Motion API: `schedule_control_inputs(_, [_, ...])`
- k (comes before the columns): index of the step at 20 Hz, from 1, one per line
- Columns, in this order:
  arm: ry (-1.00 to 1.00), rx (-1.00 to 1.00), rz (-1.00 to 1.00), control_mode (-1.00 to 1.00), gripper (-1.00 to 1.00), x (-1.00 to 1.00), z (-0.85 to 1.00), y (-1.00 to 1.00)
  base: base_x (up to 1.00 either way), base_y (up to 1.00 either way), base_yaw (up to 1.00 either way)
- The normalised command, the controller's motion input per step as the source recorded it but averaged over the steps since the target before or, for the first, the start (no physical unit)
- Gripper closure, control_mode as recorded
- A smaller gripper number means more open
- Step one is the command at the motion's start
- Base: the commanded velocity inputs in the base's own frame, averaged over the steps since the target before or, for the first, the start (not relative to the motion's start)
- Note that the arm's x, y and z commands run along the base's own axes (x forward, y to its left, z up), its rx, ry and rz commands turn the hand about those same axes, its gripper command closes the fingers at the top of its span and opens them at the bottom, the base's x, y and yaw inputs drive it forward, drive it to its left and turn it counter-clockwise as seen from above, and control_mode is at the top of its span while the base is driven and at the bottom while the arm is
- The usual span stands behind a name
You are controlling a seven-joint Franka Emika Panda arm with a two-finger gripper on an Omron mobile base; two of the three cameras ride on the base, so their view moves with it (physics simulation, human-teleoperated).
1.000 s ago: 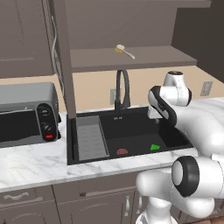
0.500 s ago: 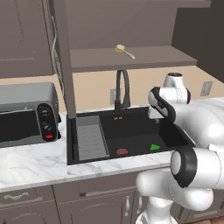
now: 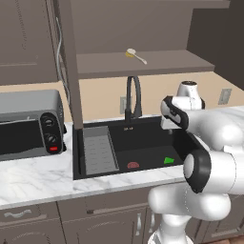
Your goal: Pick up the dish brush and sponge from the sink, and place them back in the cabinet, and close the cabinet doors.
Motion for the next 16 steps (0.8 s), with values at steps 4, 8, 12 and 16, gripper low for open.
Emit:
schedule_control_inputs(4, [0.00,0.00,0.00,-1.00,-1.00,0.19,-0.16,-0.06,0.00,0.00,0.00])
schedule_control_inputs(8, [0.00,0.00,0.00,-1.00,-1.00,0.19,-0.13,-0.05,0.00,0.00,0.00])
schedule_control_inputs(12, [0.00,0.00,0.00,-1.00,-1.00,0.19,-0.14,-0.04,0.00,0.00,0.00])
schedule_control_inputs(16, [0.00,0.00,0.00,-1.00,-1.00,0.18,-0.16,-0.04,0.00,0.00,0.00])
